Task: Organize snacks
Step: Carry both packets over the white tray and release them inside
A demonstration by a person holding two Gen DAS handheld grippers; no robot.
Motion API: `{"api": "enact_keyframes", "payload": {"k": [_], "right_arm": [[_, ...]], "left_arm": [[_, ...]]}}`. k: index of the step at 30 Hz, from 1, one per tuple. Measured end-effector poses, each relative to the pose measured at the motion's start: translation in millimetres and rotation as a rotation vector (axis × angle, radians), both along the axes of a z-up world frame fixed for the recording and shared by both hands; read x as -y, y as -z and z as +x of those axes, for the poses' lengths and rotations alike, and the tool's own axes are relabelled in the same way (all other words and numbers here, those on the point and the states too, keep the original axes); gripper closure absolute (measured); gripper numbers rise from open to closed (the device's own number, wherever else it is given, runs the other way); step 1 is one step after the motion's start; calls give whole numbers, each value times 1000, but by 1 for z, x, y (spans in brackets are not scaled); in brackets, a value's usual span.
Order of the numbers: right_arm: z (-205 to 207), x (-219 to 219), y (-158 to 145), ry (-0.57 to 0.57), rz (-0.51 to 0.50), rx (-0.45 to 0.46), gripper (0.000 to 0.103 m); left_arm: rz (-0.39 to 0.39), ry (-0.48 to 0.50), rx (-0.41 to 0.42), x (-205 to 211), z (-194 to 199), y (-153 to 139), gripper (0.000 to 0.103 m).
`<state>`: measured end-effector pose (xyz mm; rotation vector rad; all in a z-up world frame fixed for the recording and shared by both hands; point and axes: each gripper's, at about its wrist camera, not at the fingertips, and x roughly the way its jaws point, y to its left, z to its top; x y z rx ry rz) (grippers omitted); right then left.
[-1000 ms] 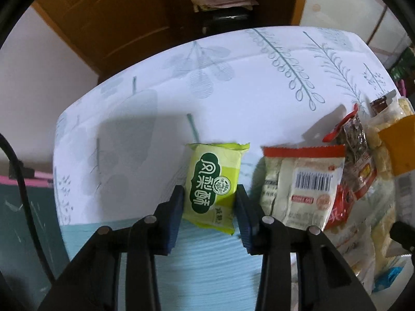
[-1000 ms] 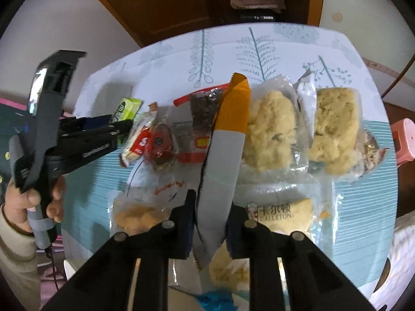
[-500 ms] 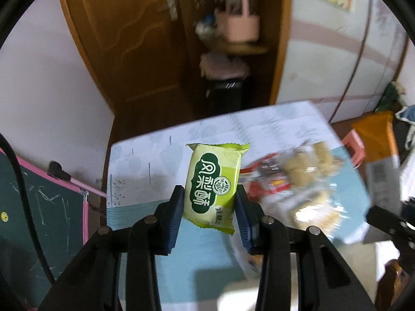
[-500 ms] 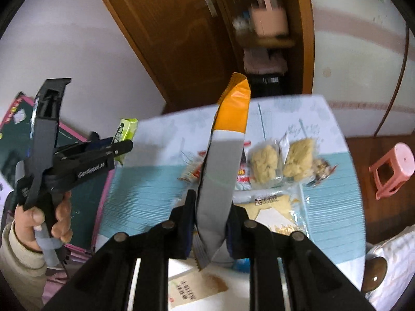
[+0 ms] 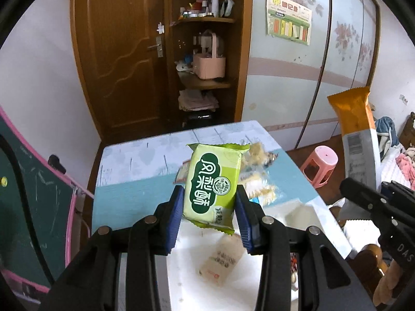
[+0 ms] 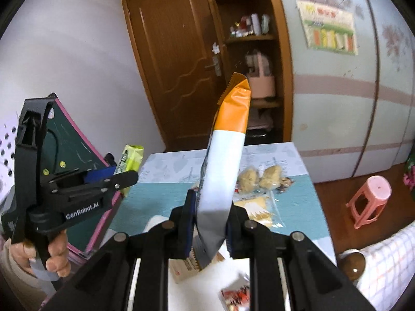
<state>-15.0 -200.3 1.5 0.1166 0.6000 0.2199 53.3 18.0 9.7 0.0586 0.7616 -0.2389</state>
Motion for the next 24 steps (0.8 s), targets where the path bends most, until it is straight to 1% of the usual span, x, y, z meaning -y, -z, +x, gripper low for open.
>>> {"api": "enact_keyframes", "payload": {"k": [2, 4, 8, 10, 14, 16, 24], "right_arm": [[-8, 0, 11, 2, -17, -6, 84], [-11, -2, 24, 2, -28, -39, 83], [-15, -2, 45, 10, -55, -100, 83], [-20, 0, 54, 15, -65, -116, 83], [-26, 0, 66, 12, -63, -171, 83], [-25, 0, 71, 11, -66, -188, 83], [-31, -14, 75, -21, -89, -204, 83]], "left_arm": [[11, -16, -4, 2, -14, 12, 66], [40, -29, -7, 6, -25, 25, 66], [124, -54, 5, 13, -44, 47, 66], [141, -58, 2, 15, -49, 53, 66], [132, -71, -49, 14, -47, 64, 66], [127, -81, -56, 12, -47, 65, 66], [136, -99, -95, 13, -47, 75, 66]]}}
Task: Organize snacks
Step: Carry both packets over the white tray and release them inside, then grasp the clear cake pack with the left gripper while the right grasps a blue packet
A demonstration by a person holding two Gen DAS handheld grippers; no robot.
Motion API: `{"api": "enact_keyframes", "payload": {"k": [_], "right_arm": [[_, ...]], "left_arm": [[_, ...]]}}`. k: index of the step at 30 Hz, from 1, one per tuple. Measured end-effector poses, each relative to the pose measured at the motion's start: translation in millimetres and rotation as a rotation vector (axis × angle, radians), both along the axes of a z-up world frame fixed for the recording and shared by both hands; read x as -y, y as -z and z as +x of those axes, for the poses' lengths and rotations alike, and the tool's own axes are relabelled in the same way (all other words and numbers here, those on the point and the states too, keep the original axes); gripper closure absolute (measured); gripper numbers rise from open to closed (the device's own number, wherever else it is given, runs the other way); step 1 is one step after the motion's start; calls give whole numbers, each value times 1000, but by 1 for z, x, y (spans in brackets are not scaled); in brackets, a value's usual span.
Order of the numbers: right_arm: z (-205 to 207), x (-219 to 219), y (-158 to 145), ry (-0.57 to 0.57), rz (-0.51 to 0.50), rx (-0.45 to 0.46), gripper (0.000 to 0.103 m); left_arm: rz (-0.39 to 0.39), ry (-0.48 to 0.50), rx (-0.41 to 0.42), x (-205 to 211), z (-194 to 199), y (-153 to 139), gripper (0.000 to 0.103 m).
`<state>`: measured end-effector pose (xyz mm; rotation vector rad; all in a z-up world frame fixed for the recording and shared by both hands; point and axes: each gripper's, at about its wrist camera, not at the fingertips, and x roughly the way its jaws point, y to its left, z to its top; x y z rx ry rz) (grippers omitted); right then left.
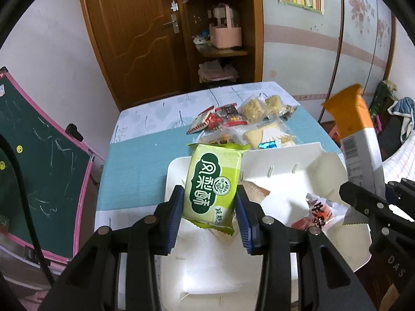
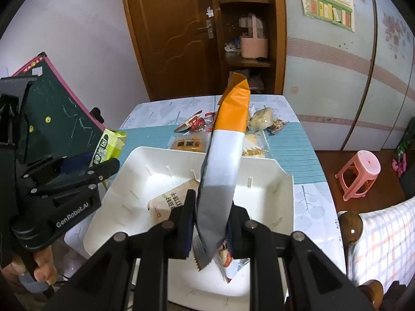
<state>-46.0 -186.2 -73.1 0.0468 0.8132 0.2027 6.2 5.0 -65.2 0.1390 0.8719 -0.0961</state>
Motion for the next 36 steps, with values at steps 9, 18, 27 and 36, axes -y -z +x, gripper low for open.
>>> {"api": "enact_keyframes", "payload": {"k": [9, 18, 27, 36], "right_arm": [[-5, -1, 2, 6, -15, -1, 74], [-6, -2, 3, 16, -20, -6, 51], [-1, -2, 9, 21, -13, -43, 51], [1, -2, 13, 19, -8, -63, 51]], "left_arm": [[9, -4, 12, 3, -6, -2, 9], [25, 6, 39, 7, -11, -6, 7], [31, 3, 22, 6, -11, -2, 7], [30, 2, 3, 5, -8, 2, 7]]}}
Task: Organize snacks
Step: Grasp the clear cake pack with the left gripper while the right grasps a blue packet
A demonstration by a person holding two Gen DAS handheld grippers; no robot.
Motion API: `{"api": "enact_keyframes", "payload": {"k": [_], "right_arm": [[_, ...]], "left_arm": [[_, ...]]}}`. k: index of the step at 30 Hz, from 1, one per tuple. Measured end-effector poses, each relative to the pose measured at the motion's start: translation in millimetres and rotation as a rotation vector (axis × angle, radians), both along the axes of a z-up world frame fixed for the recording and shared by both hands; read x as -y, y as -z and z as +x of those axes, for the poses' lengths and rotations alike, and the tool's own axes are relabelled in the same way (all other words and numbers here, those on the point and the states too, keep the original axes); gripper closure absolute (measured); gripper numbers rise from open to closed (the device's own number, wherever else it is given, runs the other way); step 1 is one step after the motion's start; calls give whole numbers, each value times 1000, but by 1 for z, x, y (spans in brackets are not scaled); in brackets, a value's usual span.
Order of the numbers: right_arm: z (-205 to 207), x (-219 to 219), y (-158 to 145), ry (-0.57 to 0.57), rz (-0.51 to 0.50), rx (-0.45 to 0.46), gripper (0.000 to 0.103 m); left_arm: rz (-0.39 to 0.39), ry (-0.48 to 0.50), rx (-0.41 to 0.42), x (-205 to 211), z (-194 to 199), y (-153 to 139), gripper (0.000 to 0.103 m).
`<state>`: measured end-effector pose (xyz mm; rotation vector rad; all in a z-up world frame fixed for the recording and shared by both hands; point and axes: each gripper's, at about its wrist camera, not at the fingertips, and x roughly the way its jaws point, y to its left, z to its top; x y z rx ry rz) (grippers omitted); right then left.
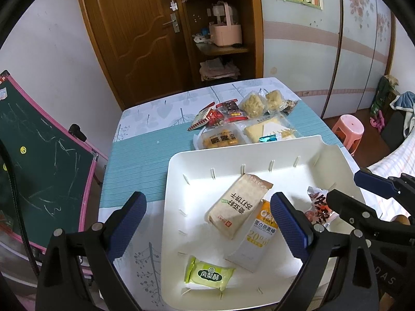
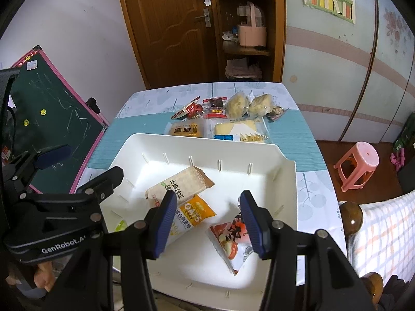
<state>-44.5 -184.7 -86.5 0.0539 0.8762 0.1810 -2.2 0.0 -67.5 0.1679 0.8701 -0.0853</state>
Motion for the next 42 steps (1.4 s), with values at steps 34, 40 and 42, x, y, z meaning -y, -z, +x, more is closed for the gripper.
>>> {"api": "enact_keyframes", "payload": {"k": [34, 40, 42], "right_arm": [[50, 1, 28, 6, 14, -119, 51], [68, 4, 20, -1, 17, -103, 52], [77, 8, 13, -6, 30, -95, 52]], "left_arm": [[-42, 3, -29, -12, 54, 14, 7], [-49, 33, 9, -13, 81, -9, 7], [-37, 38, 31, -12, 89, -18, 7]]}}
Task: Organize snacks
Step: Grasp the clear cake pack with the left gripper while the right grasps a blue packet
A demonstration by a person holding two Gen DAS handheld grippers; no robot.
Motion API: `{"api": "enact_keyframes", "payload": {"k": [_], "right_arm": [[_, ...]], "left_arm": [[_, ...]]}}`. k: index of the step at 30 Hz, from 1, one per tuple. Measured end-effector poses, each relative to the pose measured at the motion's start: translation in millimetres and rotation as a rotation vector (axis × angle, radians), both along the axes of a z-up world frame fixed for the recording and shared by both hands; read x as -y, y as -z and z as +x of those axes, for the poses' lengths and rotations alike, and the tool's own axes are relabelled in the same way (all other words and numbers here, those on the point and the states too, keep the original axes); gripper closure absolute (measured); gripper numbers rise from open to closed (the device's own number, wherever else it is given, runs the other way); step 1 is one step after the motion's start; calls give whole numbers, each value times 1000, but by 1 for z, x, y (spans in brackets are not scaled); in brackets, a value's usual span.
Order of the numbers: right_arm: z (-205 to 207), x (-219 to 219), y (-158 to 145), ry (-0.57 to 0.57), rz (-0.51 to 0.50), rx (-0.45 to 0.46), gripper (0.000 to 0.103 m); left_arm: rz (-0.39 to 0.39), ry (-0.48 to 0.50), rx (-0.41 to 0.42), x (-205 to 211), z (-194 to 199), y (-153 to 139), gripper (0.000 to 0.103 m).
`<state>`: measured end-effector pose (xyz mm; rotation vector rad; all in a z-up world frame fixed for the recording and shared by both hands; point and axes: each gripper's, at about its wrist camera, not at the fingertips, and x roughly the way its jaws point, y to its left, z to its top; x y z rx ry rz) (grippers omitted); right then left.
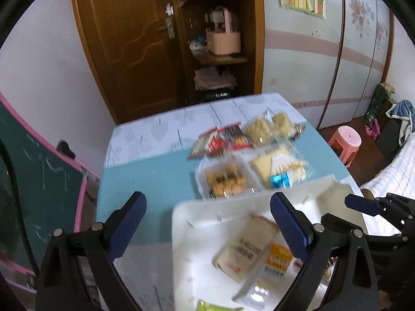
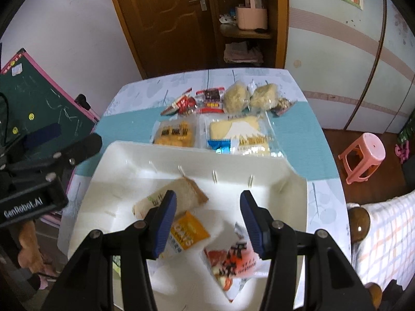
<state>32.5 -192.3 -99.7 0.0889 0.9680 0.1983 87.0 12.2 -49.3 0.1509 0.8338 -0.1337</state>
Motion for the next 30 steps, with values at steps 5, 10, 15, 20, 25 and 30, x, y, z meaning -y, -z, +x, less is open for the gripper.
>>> {"api": "enact_keyframes", "payload": {"k": [5, 10, 15, 20, 25, 30], "right_arm": [[21, 8, -18, 3, -5, 38, 52], [58, 23, -26, -7, 45, -3, 51], [96, 28, -15, -17, 50, -87, 50], [131, 22, 20, -33, 94, -235, 50], [154, 14, 66, -22, 150, -431, 50], [164, 4, 95, -14, 94, -510, 50]], "left_arm": [[-22, 9, 22, -7, 26, -23, 7], [-9, -3, 3, -10, 67, -30, 7], [28, -1, -53, -7, 106, -15, 7], [40, 27, -235, -2, 150, 34, 7], [-43, 25, -470, -1, 179, 91, 7], [-67, 19, -535, 3, 182, 117, 7]]}}
